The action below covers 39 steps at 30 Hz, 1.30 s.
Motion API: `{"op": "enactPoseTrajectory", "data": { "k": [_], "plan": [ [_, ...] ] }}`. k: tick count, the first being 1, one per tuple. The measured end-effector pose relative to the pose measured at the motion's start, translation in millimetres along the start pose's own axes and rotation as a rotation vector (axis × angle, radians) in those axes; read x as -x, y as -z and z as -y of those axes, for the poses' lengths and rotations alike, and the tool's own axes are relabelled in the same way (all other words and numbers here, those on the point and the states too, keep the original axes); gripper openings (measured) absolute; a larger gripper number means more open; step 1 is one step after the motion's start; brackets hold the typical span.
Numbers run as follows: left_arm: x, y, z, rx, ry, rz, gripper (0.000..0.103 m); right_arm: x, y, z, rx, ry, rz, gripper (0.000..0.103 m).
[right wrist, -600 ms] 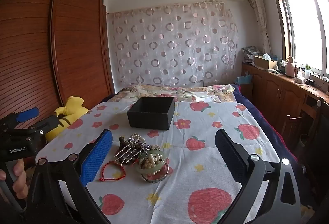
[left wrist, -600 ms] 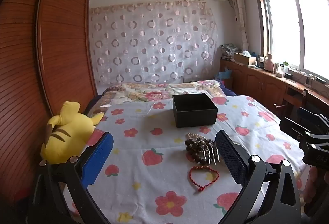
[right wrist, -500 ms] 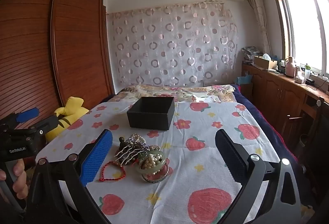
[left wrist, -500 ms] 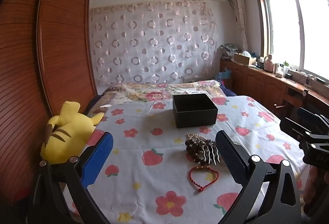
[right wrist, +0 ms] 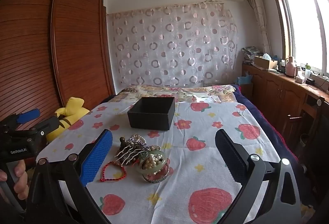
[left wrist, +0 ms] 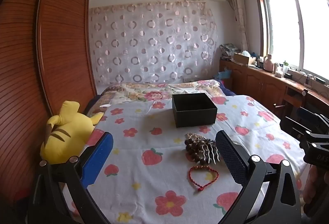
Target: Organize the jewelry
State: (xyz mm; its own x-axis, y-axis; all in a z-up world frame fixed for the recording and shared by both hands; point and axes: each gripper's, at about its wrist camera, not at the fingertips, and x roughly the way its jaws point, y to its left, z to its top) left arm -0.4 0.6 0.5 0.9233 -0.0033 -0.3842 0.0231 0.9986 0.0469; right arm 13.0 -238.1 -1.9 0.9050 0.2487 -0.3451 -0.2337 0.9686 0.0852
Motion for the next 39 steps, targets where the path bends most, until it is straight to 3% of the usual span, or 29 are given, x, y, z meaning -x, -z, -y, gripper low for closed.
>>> {"op": "enactPoseTrajectory", "data": {
  "k": [39],
  "plan": [
    [1.1, -5.7, 1.5, 0.001, 0.002, 0.009, 0.097, 1.9, -1.1, -0.8, -0.002, -0.002, 0.001, 0.101]
  ]
}}
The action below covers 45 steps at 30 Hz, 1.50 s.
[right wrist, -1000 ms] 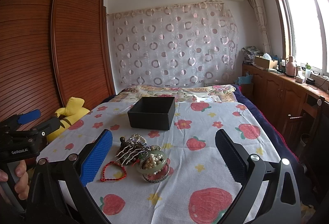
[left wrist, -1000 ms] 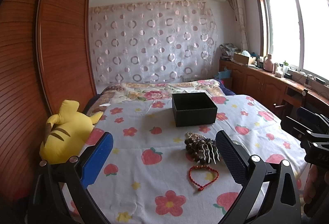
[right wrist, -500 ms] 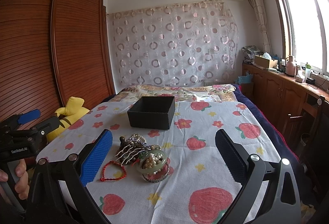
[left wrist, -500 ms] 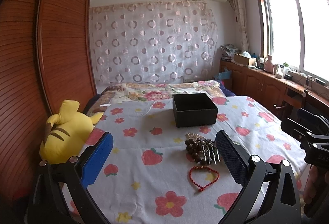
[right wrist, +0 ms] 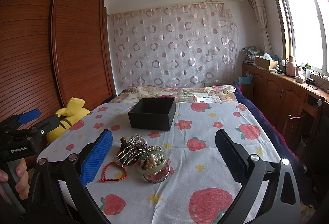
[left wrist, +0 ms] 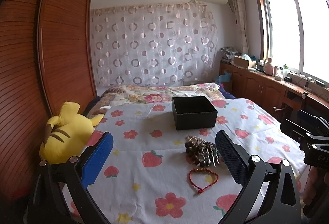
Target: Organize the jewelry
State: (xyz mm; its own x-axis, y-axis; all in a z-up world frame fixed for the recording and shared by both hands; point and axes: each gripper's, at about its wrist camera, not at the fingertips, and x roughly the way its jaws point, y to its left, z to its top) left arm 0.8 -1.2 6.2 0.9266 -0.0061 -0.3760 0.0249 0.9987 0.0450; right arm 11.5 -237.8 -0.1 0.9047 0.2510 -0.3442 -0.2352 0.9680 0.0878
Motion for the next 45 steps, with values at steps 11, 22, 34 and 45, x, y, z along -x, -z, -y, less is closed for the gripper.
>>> {"op": "enactPoseTrajectory", "data": {
  "k": [11, 22, 34, 45],
  "plan": [
    [8, -5, 1, 0.0, 0.003, 0.004, 0.097, 1, 0, 1, -0.002, -0.001, 0.001, 0.101],
    [8, -4, 1, 0.001, 0.004, 0.005, 0.097, 1, 1, 0, -0.003, -0.002, 0.001, 0.101],
    [6, 2, 6, -0.001, 0.009, -0.007, 0.097, -2, 3, -5, -0.001, -0.004, -0.005, 0.101],
    [-28, 30, 1, 0.017, 0.079, -0.127, 0.097, -28, 22, 3, 0.05, -0.006, -0.074, 0.101]
  ]
}}
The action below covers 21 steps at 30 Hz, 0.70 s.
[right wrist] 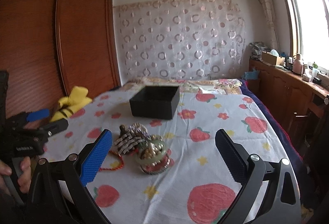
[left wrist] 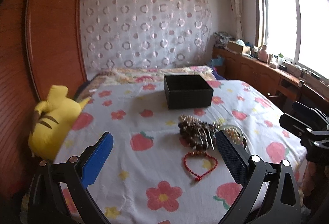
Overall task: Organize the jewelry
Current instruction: 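Lower the left tool onto the silver hair comb and close on it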
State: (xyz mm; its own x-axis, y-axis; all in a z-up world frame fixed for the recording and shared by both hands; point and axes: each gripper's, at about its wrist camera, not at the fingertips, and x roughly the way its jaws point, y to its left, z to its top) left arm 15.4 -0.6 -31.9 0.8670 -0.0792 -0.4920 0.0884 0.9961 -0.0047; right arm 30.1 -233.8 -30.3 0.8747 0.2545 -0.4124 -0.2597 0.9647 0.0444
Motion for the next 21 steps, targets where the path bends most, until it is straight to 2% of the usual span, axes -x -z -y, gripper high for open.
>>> {"op": "enactPoseTrajectory", "data": {
  "k": [6, 16, 17, 19, 21],
  "plan": [
    [-23, 3, -1, -0.006, 0.049, -0.078, 0.097, -24, 15, 12, 0.014, 0.009, -0.056, 0.101],
    [-61, 9, 16, -0.014, 0.242, -0.198, 0.096, -40, 29, 32, 0.02, -0.034, -0.138, 0.101],
    [-65, 8, 17, -0.007, 0.257, -0.207, 0.094, -40, 29, 32, 0.022, -0.032, -0.141, 0.101],
    [-74, 7, 20, -0.003, 0.27, -0.229, 0.081, -41, 31, 32, 0.027, -0.03, -0.15, 0.101],
    [-80, 5, 25, -0.024, 0.267, -0.239, 0.077, -43, 32, 32, 0.03, -0.028, -0.156, 0.101]
  ]
}}
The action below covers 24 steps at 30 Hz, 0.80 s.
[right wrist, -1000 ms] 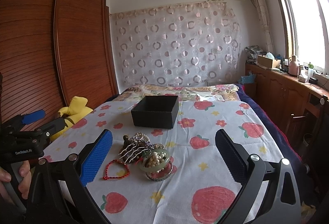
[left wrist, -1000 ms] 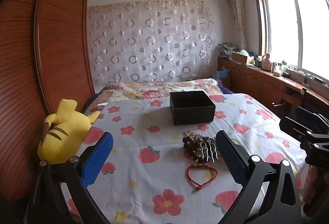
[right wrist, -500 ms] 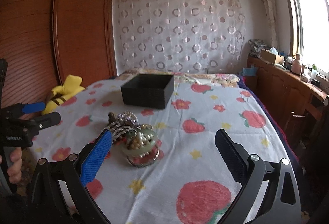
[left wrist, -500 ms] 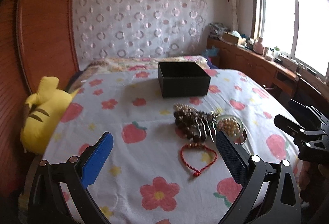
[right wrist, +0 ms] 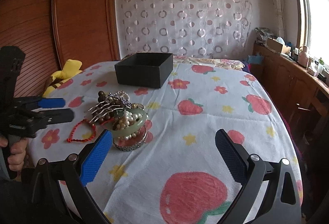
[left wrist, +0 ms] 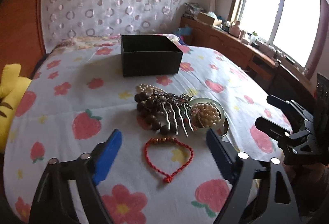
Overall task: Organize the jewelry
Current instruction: 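Lower the left tool onto the silver hair comb and close on it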
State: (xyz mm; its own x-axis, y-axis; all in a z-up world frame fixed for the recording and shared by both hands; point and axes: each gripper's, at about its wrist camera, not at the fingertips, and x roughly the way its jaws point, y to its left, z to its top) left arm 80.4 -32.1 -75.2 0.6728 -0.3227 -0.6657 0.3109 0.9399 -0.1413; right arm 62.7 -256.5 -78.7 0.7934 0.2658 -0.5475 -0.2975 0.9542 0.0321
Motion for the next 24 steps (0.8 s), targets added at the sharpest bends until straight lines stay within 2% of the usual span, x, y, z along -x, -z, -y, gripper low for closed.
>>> {"op": "enactPoseTrajectory", "data": {
  "k": [2, 5, 7, 10, 17, 21, 22, 24],
  "plan": [
    [-7, -3, 4, -0.019, 0.0, -0.011, 0.074, -2, 0, 0, 0.006, 0.006, -0.005, 0.101],
    [-17, -8, 9, -0.031, 0.029, -0.038, 0.061, -3, 2, 2, 0.006, 0.016, -0.013, 0.101],
    [-22, -10, 10, -0.02, 0.056, -0.055, 0.047, -4, 3, 4, -0.004, 0.016, -0.018, 0.101],
    [-28, -12, 6, 0.005, 0.075, -0.07, 0.037, -4, 4, 7, -0.011, 0.017, -0.019, 0.101],
    [-43, -16, -4, 0.063, 0.108, -0.104, 0.035, -4, 4, 7, -0.013, 0.013, -0.016, 0.101],
    [-45, -16, -7, 0.09, 0.12, -0.109, 0.024, -6, 5, 5, -0.006, 0.014, -0.019, 0.101],
    [-45, -17, -8, 0.09, 0.114, -0.11, 0.018, -6, 5, 5, -0.007, 0.014, -0.019, 0.101],
    [-47, -18, -8, 0.095, 0.111, -0.11, 0.016, -6, 5, 5, -0.009, 0.014, -0.018, 0.101]
  ]
}}
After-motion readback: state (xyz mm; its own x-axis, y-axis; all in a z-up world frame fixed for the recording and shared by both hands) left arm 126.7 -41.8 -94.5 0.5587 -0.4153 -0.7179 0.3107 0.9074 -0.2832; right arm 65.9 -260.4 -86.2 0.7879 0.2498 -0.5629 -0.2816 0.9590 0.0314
